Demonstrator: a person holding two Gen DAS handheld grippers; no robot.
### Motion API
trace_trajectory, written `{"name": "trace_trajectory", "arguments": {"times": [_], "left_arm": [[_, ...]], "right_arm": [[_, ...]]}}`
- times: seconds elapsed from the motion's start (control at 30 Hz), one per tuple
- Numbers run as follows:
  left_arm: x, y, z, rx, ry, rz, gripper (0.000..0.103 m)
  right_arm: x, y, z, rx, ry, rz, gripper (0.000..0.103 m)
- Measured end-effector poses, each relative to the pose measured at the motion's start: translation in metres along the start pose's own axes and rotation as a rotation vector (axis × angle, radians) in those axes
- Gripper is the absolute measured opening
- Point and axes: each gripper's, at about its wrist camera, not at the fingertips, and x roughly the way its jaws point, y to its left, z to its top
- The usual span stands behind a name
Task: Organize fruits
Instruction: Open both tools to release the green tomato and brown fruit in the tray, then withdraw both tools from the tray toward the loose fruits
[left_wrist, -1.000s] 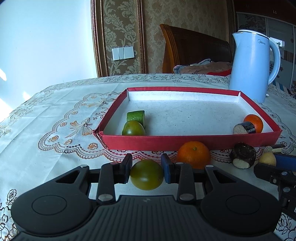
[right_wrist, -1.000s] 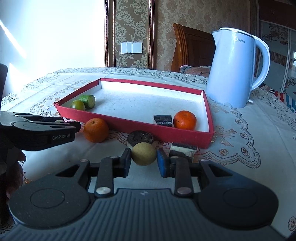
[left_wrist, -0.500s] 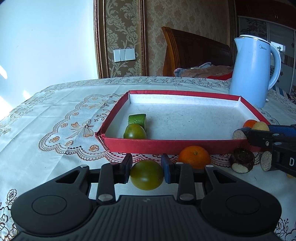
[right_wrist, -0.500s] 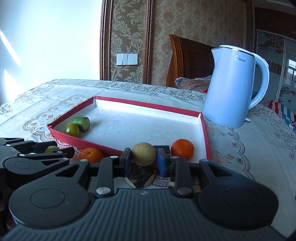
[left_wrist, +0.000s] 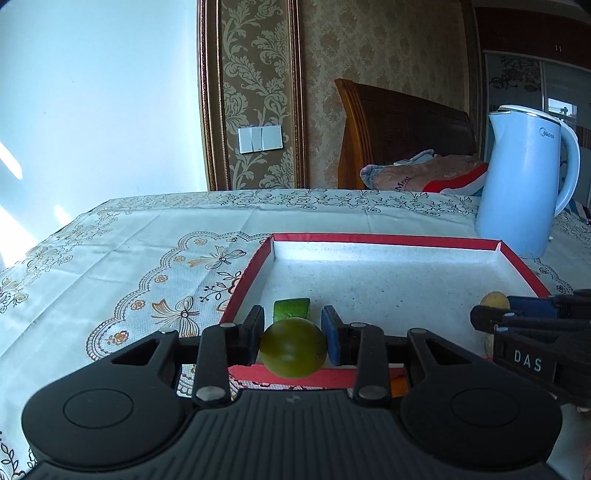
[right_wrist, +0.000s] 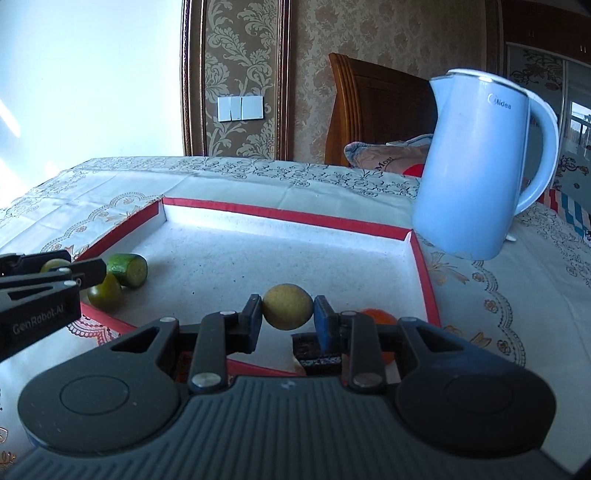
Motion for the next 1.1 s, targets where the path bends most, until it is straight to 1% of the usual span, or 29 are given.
{"name": "trace_trajectory", "arguments": {"times": [0.13, 0.27, 0.33, 0.4, 0.43, 0.47, 0.5, 0.6, 0.7, 0.8, 0.87, 0.93, 1.1], "left_arm": [[0.015, 0.0, 0.01, -0.001, -0.016, 0.011, 0.033], [0.028, -0.004, 0.017, 0.001, -0.003, -0.027, 0.033], [0.033, -0.007, 0.017, 0.005, 0.0, -0.025, 0.033], [0.036, -0.01, 0.016, 0.014, 0.004, -0.026, 0.033], [0.037, -0.011, 0.015, 0.014, 0.01, -0.028, 0.033], [0.038, -0.012, 0.015, 0.014, 0.013, -0.026, 0.033], [0.039, -0.012, 0.014, 0.014, 0.016, -0.023, 0.033], [0.042, -0.01, 0.013, 0.008, 0.03, -0.019, 0.033], [0.04, -0.01, 0.013, 0.004, 0.022, -0.015, 0.037], [0.038, -0.01, 0.014, 0.004, 0.013, -0.01, 0.046], [0.037, -0.009, 0.013, 0.004, 0.008, -0.002, 0.056], [0.035, -0.009, 0.013, 0.005, 0.005, 0.002, 0.06], [0.026, -0.007, 0.012, 0.009, -0.008, -0.001, 0.06]], "right_arm": [[0.006, 0.001, -0.003, -0.008, 0.007, -0.001, 0.029], [0.009, 0.002, -0.005, -0.015, 0.005, -0.007, 0.029], [0.009, 0.001, -0.006, -0.012, -0.001, -0.016, 0.029], [0.009, 0.001, -0.006, -0.01, -0.007, -0.022, 0.04], [0.007, 0.001, -0.006, -0.01, -0.017, -0.032, 0.056], [0.003, 0.001, -0.006, -0.01, -0.039, -0.043, 0.066], [0.0, 0.001, -0.006, -0.012, -0.056, -0.046, 0.068], [-0.006, -0.001, -0.005, -0.005, -0.081, -0.044, 0.068], [-0.009, -0.006, -0.005, 0.017, -0.082, -0.042, 0.068], [-0.014, -0.011, -0.005, 0.041, -0.088, -0.038, 0.068], [-0.016, -0.014, -0.006, 0.056, -0.093, -0.037, 0.068], [-0.02, -0.017, -0.008, 0.067, -0.097, -0.032, 0.068], [-0.031, -0.023, -0.015, 0.084, -0.115, -0.041, 0.067]]}}
